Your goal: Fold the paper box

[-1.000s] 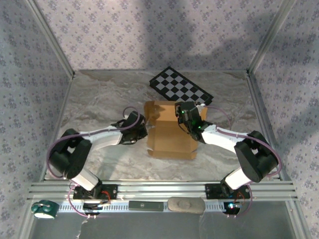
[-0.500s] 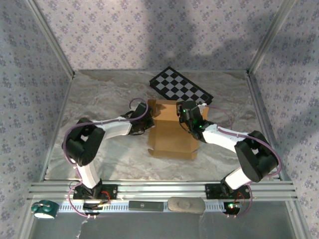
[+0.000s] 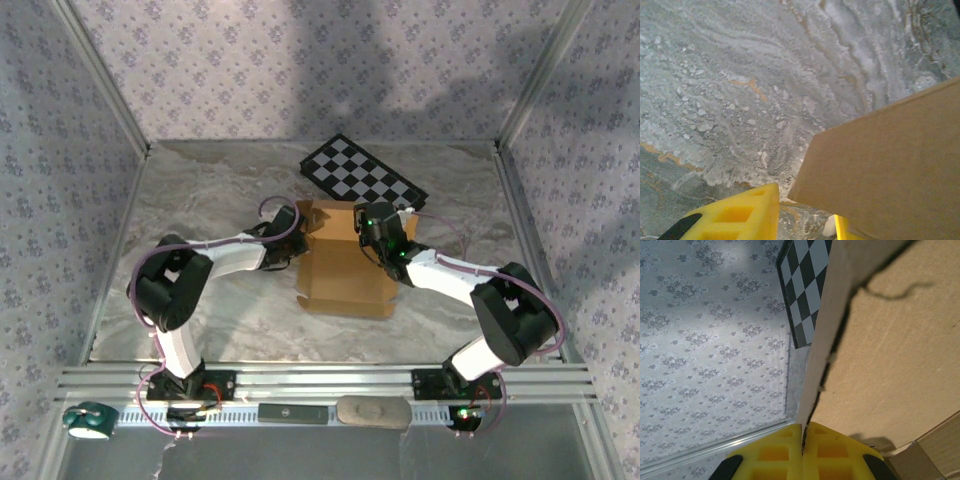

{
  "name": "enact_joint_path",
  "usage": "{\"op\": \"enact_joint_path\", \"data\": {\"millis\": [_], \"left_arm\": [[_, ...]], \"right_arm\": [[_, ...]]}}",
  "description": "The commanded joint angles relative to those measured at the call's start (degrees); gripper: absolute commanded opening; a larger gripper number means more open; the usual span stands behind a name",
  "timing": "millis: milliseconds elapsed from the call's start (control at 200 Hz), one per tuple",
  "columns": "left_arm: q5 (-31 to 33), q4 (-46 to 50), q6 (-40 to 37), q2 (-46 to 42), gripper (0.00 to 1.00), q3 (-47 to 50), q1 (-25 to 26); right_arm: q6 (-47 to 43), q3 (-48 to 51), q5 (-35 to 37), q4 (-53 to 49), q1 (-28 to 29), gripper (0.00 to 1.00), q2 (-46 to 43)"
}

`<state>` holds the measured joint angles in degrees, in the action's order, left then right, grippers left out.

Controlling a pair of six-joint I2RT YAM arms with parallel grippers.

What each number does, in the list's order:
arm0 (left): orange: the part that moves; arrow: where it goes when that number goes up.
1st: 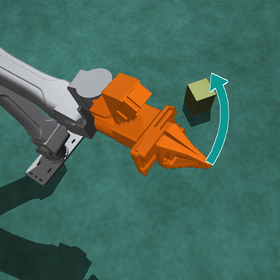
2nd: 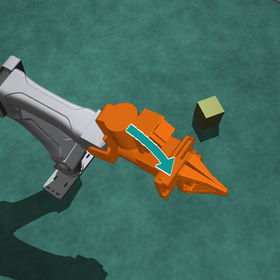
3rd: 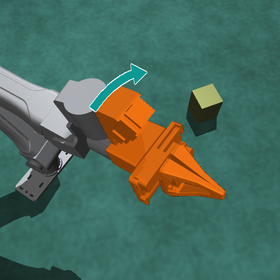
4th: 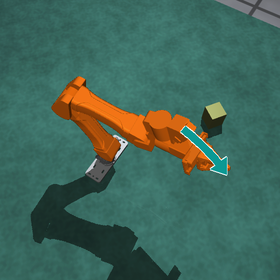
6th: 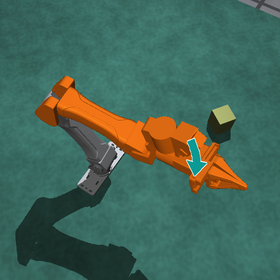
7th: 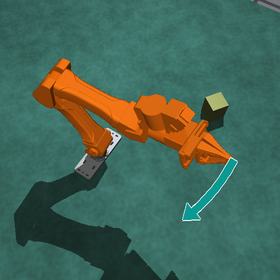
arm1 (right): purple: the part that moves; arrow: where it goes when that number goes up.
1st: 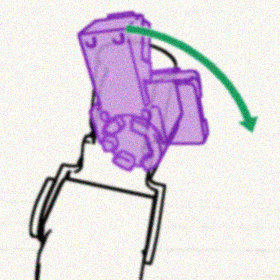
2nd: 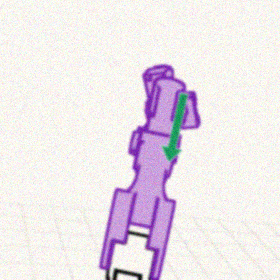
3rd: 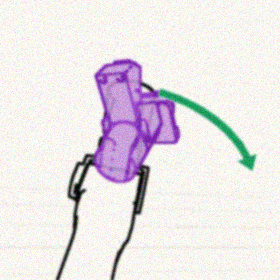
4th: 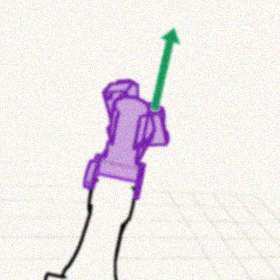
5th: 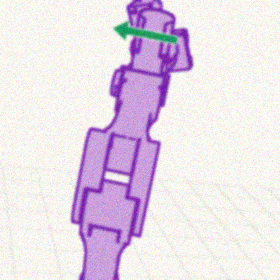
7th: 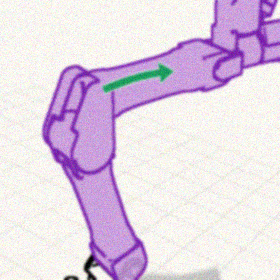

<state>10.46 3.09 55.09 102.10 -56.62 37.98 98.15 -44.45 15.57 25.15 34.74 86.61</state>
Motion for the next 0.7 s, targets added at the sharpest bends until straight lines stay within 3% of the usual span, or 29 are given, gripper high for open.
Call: {"op": "enact_joint_path", "data": {"millis": [0,125,265,425,655,695], "left_arm": [[-0.5,-2.2,-1.0,-0.6,0.34,0.5,-0.9],[-2.9,-10.0,-1.3,-2.2,0.34,3.7,-0.5],[-5.1,-5.5,-1.4,-1.7,0.33,1.3,0.4],[-6.1,-13.4,0.4,-2.7,0.32,5.8,0.4],[-6.1,-10.0,-3.9,-11.7,0.38,9.5,0.5],[-5.3,-9.6,-4.5,-14.8,0.49,11.6,0.5]], "right_arm": [[0.6,0.0,0.4,0.2,-0.2,0.00,0.1],[0.7,0.0,0.6,-0.1,-0.2,0.00,0.1],[0.8,-0.1,0.6,-0.3,-0.3,0.00,0.3],[0.9,-0.1,0.3,0.2,-0.2,0.00,0.5],[0.8,0.4,0.4,-0.2,-0.7,0.00,-0.2],[0.7,0.4,0.4,-0.4,-1.0,0.00,-0.4]]}}
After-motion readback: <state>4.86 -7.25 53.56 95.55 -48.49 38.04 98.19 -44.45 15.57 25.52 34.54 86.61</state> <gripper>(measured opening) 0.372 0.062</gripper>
